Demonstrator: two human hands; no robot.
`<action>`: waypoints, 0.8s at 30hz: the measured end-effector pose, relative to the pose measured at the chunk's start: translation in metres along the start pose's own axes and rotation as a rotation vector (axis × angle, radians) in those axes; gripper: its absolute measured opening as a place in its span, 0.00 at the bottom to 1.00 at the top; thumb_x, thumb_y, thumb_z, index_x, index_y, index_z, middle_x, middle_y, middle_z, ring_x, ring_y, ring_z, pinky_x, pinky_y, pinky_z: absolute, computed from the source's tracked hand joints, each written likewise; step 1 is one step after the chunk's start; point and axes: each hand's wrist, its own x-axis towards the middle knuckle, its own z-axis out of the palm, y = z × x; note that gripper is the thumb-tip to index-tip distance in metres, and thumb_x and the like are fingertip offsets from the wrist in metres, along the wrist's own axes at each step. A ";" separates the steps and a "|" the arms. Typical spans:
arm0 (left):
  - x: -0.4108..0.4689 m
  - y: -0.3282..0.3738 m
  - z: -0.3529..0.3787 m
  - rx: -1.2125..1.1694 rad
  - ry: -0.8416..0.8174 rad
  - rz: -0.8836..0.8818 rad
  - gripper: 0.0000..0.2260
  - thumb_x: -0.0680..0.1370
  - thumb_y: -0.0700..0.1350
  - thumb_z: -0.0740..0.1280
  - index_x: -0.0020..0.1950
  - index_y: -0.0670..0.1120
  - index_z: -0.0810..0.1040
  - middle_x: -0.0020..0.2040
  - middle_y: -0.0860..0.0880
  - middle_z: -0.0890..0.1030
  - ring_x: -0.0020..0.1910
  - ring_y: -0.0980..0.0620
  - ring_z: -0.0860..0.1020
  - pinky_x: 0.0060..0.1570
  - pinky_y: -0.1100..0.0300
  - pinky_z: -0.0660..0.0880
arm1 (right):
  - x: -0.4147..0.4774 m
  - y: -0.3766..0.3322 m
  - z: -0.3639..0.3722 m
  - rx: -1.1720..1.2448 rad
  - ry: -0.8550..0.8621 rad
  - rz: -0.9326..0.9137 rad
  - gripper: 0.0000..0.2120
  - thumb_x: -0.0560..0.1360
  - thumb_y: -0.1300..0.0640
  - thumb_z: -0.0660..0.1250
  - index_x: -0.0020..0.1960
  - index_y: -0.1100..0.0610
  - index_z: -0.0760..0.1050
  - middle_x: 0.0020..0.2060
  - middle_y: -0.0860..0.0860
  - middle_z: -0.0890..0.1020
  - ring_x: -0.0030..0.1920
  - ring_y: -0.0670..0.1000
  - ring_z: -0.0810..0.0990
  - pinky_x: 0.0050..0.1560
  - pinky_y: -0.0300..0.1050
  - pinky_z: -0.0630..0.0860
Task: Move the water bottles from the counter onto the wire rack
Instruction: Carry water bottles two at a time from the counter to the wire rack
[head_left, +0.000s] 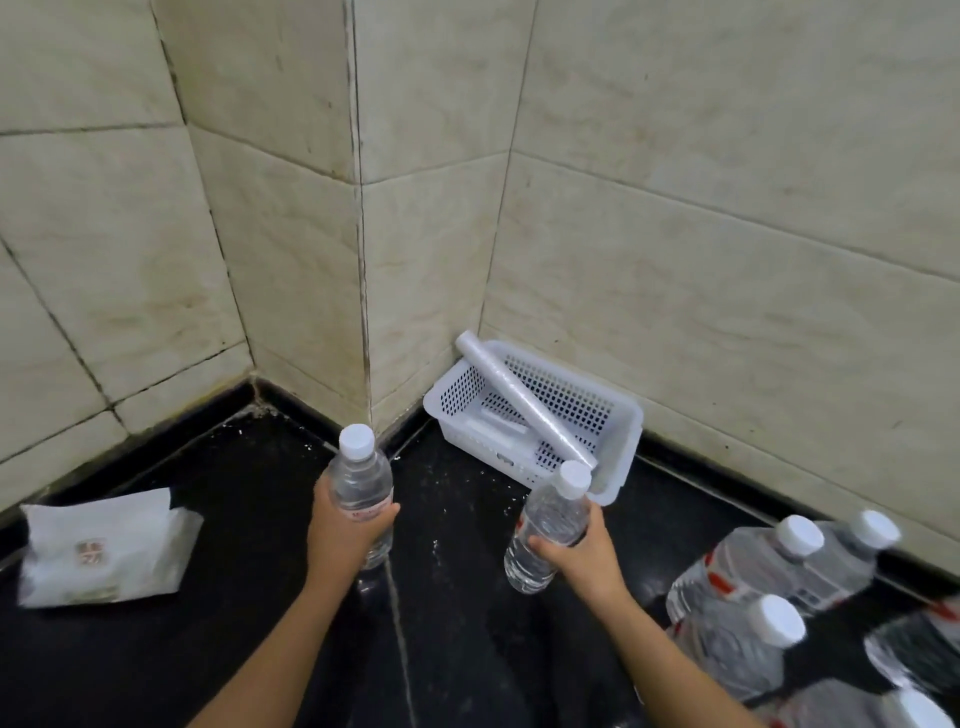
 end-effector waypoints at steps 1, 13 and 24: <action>0.002 0.000 0.000 0.030 -0.002 -0.004 0.37 0.63 0.39 0.77 0.67 0.44 0.63 0.62 0.42 0.75 0.59 0.40 0.75 0.57 0.51 0.70 | 0.000 0.000 -0.001 -0.006 -0.002 0.009 0.32 0.61 0.65 0.77 0.59 0.53 0.65 0.50 0.46 0.77 0.54 0.50 0.77 0.56 0.47 0.74; -0.046 0.001 0.016 0.147 -0.212 0.020 0.32 0.63 0.42 0.77 0.63 0.45 0.66 0.57 0.44 0.78 0.55 0.41 0.77 0.54 0.52 0.71 | -0.045 0.008 -0.007 -0.127 -0.013 0.015 0.30 0.62 0.59 0.77 0.56 0.47 0.65 0.50 0.45 0.77 0.52 0.46 0.77 0.49 0.34 0.70; -0.182 -0.016 0.014 0.001 -0.340 0.023 0.32 0.57 0.42 0.77 0.59 0.46 0.69 0.49 0.47 0.78 0.49 0.43 0.78 0.51 0.53 0.72 | -0.174 0.049 -0.055 -0.016 0.152 0.052 0.25 0.59 0.61 0.77 0.47 0.44 0.68 0.46 0.46 0.80 0.49 0.47 0.80 0.55 0.43 0.75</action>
